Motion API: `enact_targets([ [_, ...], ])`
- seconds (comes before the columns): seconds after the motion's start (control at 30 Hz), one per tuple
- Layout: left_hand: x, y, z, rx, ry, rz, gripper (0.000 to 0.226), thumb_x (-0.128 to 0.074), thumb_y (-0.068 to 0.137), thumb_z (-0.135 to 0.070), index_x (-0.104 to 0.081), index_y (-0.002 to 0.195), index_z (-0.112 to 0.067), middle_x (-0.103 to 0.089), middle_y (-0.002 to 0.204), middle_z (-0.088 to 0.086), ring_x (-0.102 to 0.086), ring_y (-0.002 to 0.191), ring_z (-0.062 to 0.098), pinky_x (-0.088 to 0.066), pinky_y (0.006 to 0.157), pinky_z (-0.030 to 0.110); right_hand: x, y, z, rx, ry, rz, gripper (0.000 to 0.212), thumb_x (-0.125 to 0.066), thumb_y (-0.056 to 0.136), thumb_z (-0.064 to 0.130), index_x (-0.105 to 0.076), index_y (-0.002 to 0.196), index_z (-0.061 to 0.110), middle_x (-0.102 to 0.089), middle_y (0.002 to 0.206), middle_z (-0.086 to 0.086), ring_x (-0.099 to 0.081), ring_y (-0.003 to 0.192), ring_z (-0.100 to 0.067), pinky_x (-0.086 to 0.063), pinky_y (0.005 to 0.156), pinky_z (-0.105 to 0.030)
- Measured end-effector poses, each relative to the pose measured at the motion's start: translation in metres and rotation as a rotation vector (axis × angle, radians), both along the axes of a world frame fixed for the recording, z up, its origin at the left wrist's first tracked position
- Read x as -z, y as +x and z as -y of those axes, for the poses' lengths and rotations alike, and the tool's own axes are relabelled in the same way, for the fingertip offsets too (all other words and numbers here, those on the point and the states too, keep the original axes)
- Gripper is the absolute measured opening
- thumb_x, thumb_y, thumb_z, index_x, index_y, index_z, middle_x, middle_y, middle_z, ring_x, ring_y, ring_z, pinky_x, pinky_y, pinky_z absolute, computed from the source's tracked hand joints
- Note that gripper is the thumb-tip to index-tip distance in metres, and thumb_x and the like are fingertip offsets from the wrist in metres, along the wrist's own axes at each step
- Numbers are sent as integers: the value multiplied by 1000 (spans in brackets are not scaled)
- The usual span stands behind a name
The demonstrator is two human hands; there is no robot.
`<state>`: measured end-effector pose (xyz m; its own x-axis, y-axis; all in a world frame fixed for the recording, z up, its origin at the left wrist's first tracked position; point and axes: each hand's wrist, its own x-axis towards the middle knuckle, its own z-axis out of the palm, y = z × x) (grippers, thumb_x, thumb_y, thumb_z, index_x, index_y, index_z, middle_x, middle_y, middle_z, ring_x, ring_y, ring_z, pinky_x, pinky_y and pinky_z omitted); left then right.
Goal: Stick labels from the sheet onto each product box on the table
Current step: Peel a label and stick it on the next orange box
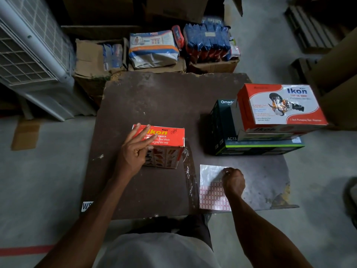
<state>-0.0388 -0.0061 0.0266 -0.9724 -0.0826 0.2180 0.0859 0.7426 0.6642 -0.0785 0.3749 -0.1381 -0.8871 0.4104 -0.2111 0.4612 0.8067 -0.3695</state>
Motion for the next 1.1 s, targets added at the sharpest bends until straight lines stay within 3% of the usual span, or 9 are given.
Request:
enact_targets([
  [0.27,-3,1,-2,-12,-14,14,61,-64,91,8,-58,137,-31,-43,157,-4,-19,154,16,-14,115,6,-7,-5,3,-104,77,112,15,-64,95,23,-76,104,19,-67,101,-4,-66,89,-25,-60,79,-42],
  [0.37,-2,1,-2,-13,-17,3,60,-65,91,8,-58,137,-30,-44,156,-3,-20,154,18,-12,115,4,-11,-6,10,-124,77,93,18,-58,99,18,-74,106,12,-66,105,-8,-63,96,-28,-59,82,-45],
  [0.47,1,1,-1,3,-22,-35,60,-66,90,9,-59,137,-28,-46,155,-2,-23,154,21,-15,119,10,-18,-7,17,-147,58,82,23,-51,102,14,-72,107,5,-66,109,-13,-62,96,-29,-58,81,-43],
  [0.57,3,2,-1,1,-21,-50,61,-67,89,10,-58,136,-27,-46,154,-2,-24,154,22,-16,121,13,-20,-6,17,-191,8,55,18,-57,98,13,-71,105,4,-66,109,-12,-61,96,-28,-54,77,-37],
  [0.73,1,8,-4,1,-15,-60,57,-66,89,12,-61,135,-22,-47,153,2,-25,152,27,-18,115,4,-20,0,15,-332,28,43,17,-66,96,14,-66,111,6,-61,116,-8,-57,100,-23,-54,78,-36],
  [0.93,1,12,-5,1,-16,-68,57,-66,89,14,-62,135,-19,-49,152,6,-27,152,31,-22,113,4,-23,-2,15,-311,68,81,11,-55,101,14,-64,97,9,-67,94,-9,-56,75,-19,-45,67,-31],
  [1.1,-3,10,-10,1,-21,-103,55,-66,85,20,-65,131,-10,-51,148,12,-30,147,40,-21,109,-1,-33,-6,8,-267,-25,117,21,-44,106,21,-57,91,14,-64,84,-5,-63,70,-22,-57,62,-36],
])
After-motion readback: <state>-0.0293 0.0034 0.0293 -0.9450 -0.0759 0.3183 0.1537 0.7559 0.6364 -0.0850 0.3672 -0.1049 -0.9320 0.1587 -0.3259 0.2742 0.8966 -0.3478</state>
